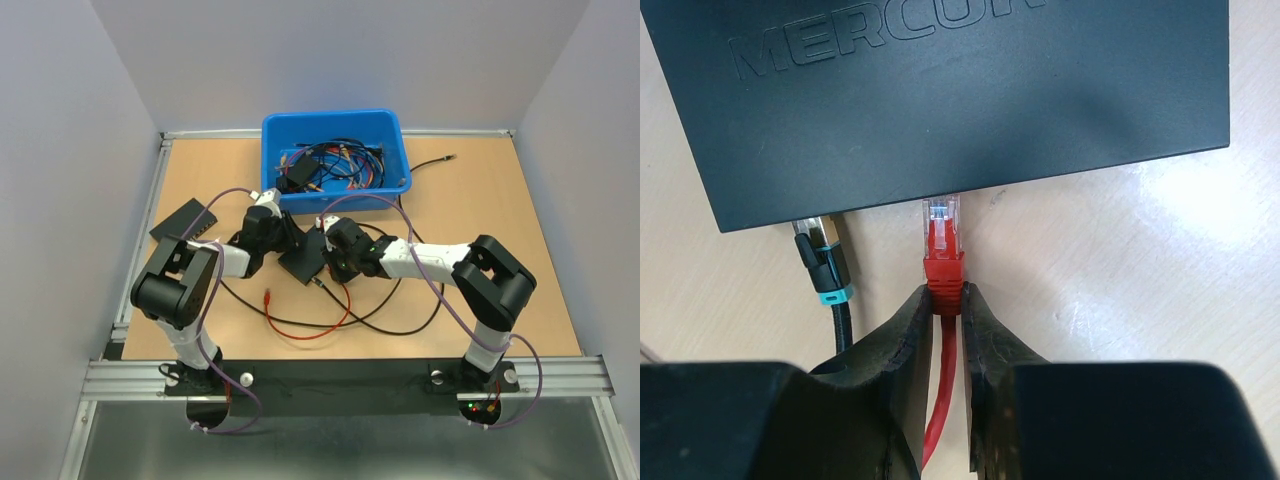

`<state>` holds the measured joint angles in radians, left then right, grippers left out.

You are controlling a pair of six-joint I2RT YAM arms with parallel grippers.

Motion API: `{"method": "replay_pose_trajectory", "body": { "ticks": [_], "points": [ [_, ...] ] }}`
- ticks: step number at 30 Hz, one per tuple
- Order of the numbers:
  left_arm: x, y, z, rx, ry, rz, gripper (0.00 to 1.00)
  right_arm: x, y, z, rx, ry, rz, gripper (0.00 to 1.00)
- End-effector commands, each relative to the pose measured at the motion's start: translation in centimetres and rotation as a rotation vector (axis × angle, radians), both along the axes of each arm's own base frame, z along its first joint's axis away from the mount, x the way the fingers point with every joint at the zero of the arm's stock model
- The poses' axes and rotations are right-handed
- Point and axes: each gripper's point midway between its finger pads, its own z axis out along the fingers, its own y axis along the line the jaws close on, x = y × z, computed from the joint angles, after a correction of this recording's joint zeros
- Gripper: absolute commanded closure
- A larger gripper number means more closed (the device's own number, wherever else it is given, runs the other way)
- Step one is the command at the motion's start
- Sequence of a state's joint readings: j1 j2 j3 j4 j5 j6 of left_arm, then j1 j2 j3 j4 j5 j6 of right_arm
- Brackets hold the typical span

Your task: Insert the plug into the switch port

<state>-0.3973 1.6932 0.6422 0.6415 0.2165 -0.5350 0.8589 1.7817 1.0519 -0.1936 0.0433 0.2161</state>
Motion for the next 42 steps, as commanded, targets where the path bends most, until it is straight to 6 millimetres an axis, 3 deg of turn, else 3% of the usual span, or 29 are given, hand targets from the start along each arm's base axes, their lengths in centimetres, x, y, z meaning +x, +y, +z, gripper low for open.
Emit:
{"method": "replay_pose_trajectory", "body": {
  "ticks": [1, 19, 31, 39, 42],
  "points": [
    [-0.2, -0.8, -0.5, -0.008, 0.027, -0.042, 0.58, 1.1, 1.3, 2.4, 0.046, -0.053, -0.002, 1.00],
    [-0.4, -1.1, -1.6, -0.003, 0.065, -0.058, 0.58, 0.8, 2.3, 1.8, 0.066, -0.004, 0.004, 1.00],
    [-0.5, -1.3, -2.2, 0.000, 0.089, -0.074, 0.58, 2.4, 2.4, 1.9, 0.037, -0.052, -0.020, 1.00],
    [-1.7, -1.5, -3.6, -0.006, 0.172, -0.095, 0.58, 2.6, 2.3, -0.6, -0.012, -0.029, -0.016, 1.00],
    [-2.0, -1.5, -4.1, -0.004, 0.199, -0.097, 0.58, 2.9, 2.4, -0.5, -0.014, -0.037, -0.019, 1.00]
  ]
}}
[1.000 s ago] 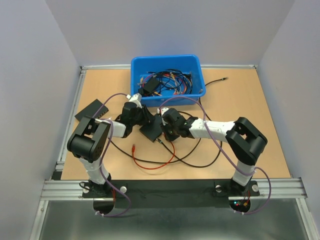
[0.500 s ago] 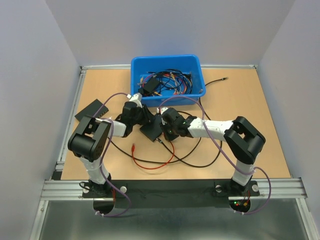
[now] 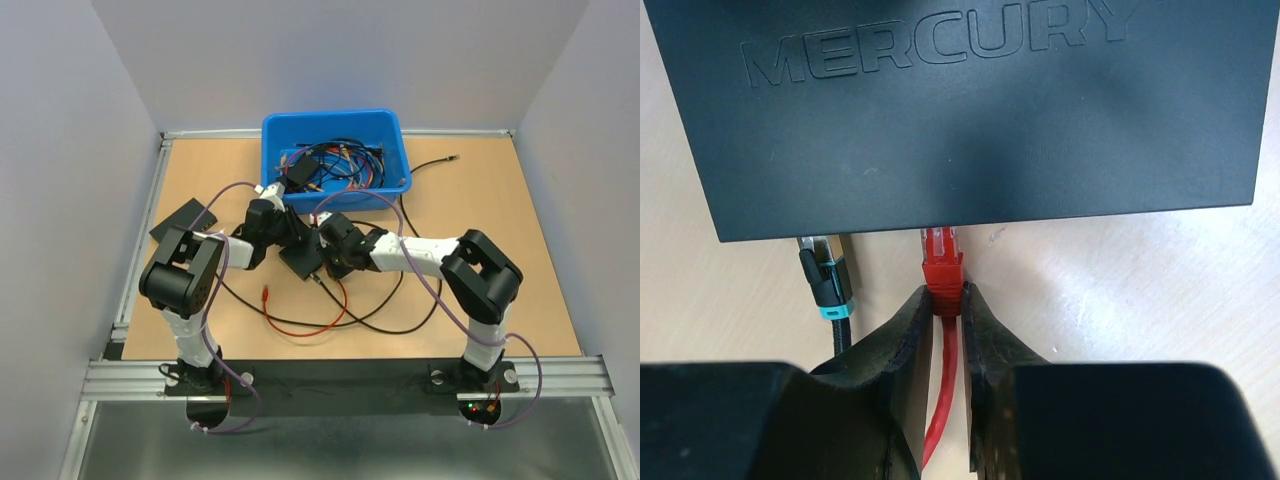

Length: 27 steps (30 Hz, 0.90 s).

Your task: Insert the plug into the switch port

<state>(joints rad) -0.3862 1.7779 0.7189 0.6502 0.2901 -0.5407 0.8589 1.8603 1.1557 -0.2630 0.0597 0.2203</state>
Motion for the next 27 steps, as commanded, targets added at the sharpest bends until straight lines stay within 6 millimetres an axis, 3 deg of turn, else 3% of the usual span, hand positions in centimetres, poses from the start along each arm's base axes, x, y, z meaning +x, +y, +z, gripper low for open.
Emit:
{"method": "replay_pose_trajectory", "body": {
  "ticks": [1, 9, 16, 19, 27],
  "points": [
    [-3.4, -0.1, -3.9, 0.039, 0.188, -0.050, 0.58, 2.0, 1.7, 0.1, 0.028, -0.065, -0.005, 1.00],
    [-4.6, 0.1, -5.2, 0.055, 0.251, -0.036, 0.61, 4.4, 3.6, 3.4, 0.070, -0.151, -0.010, 1.00],
    [-5.4, -0.3, -6.4, 0.083, 0.298, -0.046, 0.63, 6.3, 5.5, 4.4, 0.097, -0.182, -0.025, 1.00],
    [-5.4, -0.2, -6.7, 0.095, 0.303, -0.040, 0.63, 7.9, 6.9, 6.5, 0.136, -0.225, -0.039, 1.00],
    [-5.4, -0.5, -7.4, 0.143, 0.324, -0.036, 0.63, 12.1, 7.8, 10.0, 0.166, -0.321, -0.108, 1.00]
  ]
}}
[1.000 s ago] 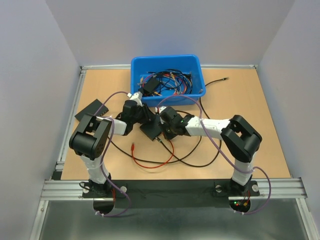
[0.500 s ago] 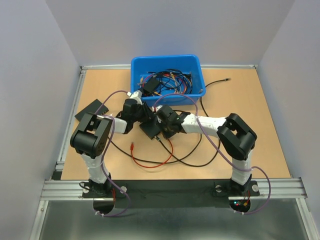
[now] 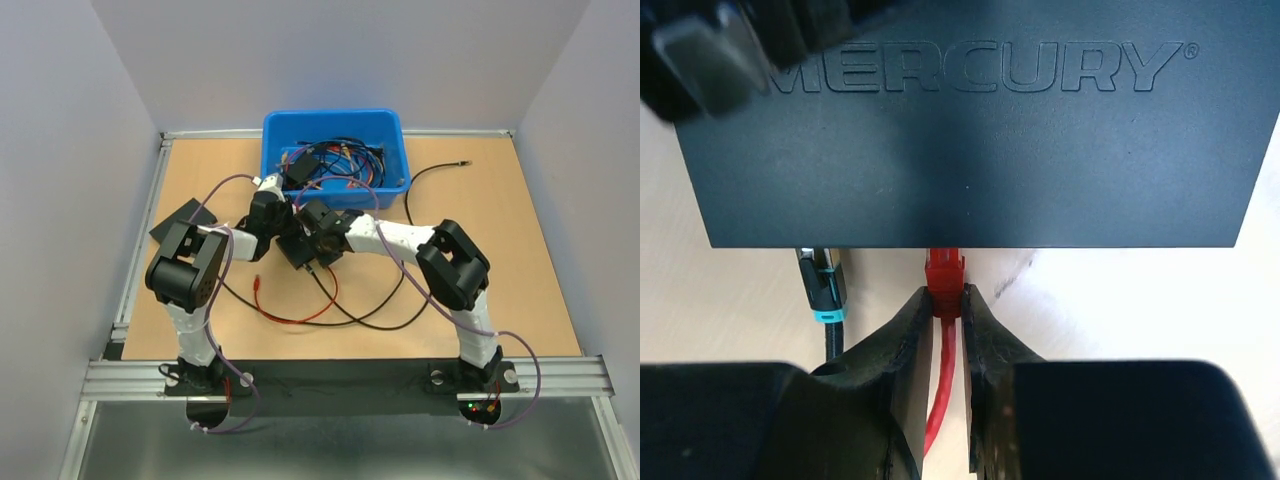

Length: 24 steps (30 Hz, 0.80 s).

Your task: Insert the plug into the switch port

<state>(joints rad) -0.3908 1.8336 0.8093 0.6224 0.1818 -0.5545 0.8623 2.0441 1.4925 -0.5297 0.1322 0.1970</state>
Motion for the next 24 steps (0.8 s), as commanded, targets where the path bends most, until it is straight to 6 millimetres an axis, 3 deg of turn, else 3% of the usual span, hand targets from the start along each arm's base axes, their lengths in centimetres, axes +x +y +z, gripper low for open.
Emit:
{"method": "replay_pose_trajectory", "body": {
  "ticks": [1, 11, 12, 24],
  "points": [
    [-8.5, -0.9, -7.5, 0.090, 0.352, -0.123, 0.63, 9.5, 6.1, 9.2, 0.299, -0.350, -0.081, 1.00],
    [-8.7, -0.9, -8.0, 0.098, 0.369, -0.123, 0.63, 14.9, 4.7, 9.5, 0.334, -0.363, -0.223, 1.00],
    [-8.7, -0.9, -8.0, 0.098, 0.369, -0.123, 0.63, 15.2, 4.8, 8.8, 0.333, -0.355, -0.224, 1.00],
    [-8.9, -1.1, -8.3, 0.096, 0.380, -0.136, 0.62, 17.2, 7.8, 10.5, 0.403, -0.397, -0.103, 0.99]
  ]
}}
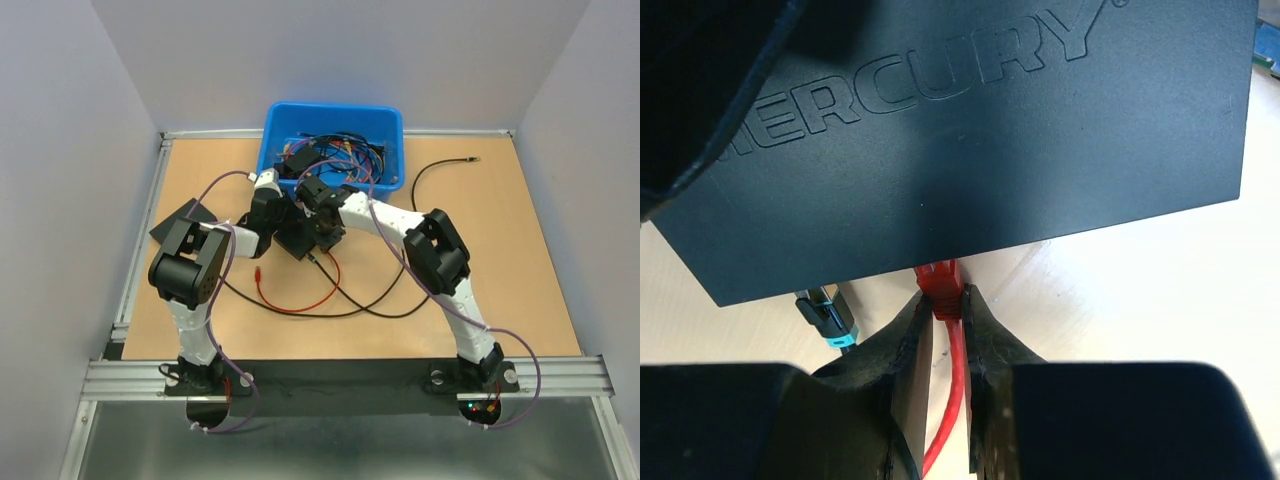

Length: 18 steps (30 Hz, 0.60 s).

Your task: Insert the plug into the switch port

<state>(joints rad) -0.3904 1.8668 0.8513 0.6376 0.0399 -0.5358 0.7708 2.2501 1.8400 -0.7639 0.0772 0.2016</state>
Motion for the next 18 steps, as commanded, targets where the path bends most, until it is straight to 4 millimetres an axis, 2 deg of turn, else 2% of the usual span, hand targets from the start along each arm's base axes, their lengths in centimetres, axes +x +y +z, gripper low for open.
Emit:
{"method": "replay_pose_trajectory", "body": {
  "ticks": [1, 4, 6, 7, 9, 11, 12, 17, 18],
  "points": [
    [-11.5, -2.8, -8.4, 0.008, 0.446, -0.235, 0.63, 12.6, 8.2, 11.0, 0.428, -0.517, -0.033, 1.00],
    [-11.5, -2.9, -8.4, 0.007, 0.446, -0.240, 0.62, 12.3, 8.8, 11.5, 0.463, -0.538, 0.021, 1.00],
    [-11.5, -3.0, -8.4, 0.005, 0.447, -0.242, 0.62, 12.2, 9.4, 13.6, 0.532, -0.605, 0.057, 0.99],
    [-11.5, -2.9, -8.4, 0.006, 0.448, -0.243, 0.62, 11.9, 9.4, 13.3, 0.549, -0.609, 0.069, 1.00],
    [-11.7, -3.0, -8.6, 0.006, 0.455, -0.248, 0.62, 11.5, 10.1, 14.3, 0.592, -0.631, 0.118, 1.00],
    [-11.6, -3.0, -8.5, 0.005, 0.452, -0.247, 0.62, 11.2, 10.2, 14.3, 0.604, -0.636, 0.138, 0.99],
    [-11.6, -3.0, -8.5, 0.004, 0.453, -0.246, 0.62, 11.3, 10.5, 15.2, 0.632, -0.668, 0.154, 0.99],
    [-11.6, -3.0, -8.5, 0.006, 0.455, -0.249, 0.62, 11.1, 9.8, 17.4, 0.688, -0.806, 0.169, 1.00],
    [-11.6, -3.0, -8.6, 0.007, 0.457, -0.249, 0.62, 11.0, 9.7, 16.9, 0.682, -0.801, 0.167, 1.00]
  ]
}}
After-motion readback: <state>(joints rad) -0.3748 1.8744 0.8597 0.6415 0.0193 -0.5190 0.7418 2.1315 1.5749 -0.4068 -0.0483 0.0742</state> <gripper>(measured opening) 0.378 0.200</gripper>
